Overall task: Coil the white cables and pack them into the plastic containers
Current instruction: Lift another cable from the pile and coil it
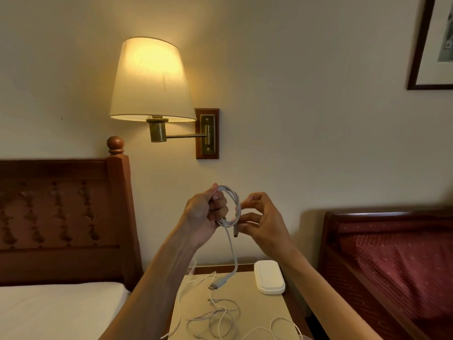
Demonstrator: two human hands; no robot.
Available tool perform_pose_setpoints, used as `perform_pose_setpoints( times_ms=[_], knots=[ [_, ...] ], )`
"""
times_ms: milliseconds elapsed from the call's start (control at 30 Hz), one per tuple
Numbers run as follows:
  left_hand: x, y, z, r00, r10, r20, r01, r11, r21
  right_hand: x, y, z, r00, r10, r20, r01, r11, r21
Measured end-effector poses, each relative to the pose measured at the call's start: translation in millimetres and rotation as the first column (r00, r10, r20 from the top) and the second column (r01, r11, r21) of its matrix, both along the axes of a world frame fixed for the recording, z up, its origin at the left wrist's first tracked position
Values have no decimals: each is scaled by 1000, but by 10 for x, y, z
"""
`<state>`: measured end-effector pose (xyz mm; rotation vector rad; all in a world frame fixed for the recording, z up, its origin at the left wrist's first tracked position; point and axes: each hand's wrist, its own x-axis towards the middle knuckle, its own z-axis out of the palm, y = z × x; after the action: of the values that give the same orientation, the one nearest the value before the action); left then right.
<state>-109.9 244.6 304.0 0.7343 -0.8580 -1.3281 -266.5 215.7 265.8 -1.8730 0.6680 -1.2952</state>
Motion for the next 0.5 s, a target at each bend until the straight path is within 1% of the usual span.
perform_pose_setpoints(
  times_ms=[67,100,133,167,200,233,267,300,333,367,400,433,467,500],
  knots=[
    [-10,-18,-62,998,0,-70,0,1000,4,9,20,-80,999,-41,-16,40,998,-57],
    [-10,-25,-100,995,16,-94,-16,1000,6,-2,34,-123,997,-72,-37,66,988,-139],
    [-7,-33,-131,993,38,-112,-37,999,7,-22,53,-168,991,-115,-70,93,961,-261],
    [2,-51,-152,991,58,-124,-58,998,3,-44,74,-210,979,-164,-118,102,908,-407],
    [15,-72,-156,988,73,-136,-74,997,-3,-62,111,-251,964,-201,-173,78,839,-538],
    [34,-94,-155,985,84,-150,-86,996,-6,-73,144,-293,950,-217,-224,31,781,-624],
    [53,-114,-150,982,93,-168,-95,996,-4,-78,173,-333,945,-211,-250,-14,738,-674],
    [74,-134,-148,978,99,-185,-101,995,-1,-82,193,-367,953,-189,-235,-33,707,-706],
    [92,-146,-150,975,102,-196,-104,995,1,-80,212,-389,973,-144,-181,-28,703,-710],
    [103,-151,-160,975,99,-197,-100,995,1,-72,227,-393,994,-69,-86,-4,756,-654],
    [108,-147,-173,978,87,-191,-90,996,-4,-66,237,-354,999,8,49,19,859,-511],
    [106,-137,-190,981,71,-182,-75,997,-12,-64,237,-280,980,39,196,25,950,-311],
    [96,-119,-204,983,55,-177,-59,998,-19,-69,232,-189,950,21,311,13,994,-107],
    [81,-100,-212,984,39,-173,-44,999,-25,-85,205,-104,930,-28,365,9,999,54]
  ],
)
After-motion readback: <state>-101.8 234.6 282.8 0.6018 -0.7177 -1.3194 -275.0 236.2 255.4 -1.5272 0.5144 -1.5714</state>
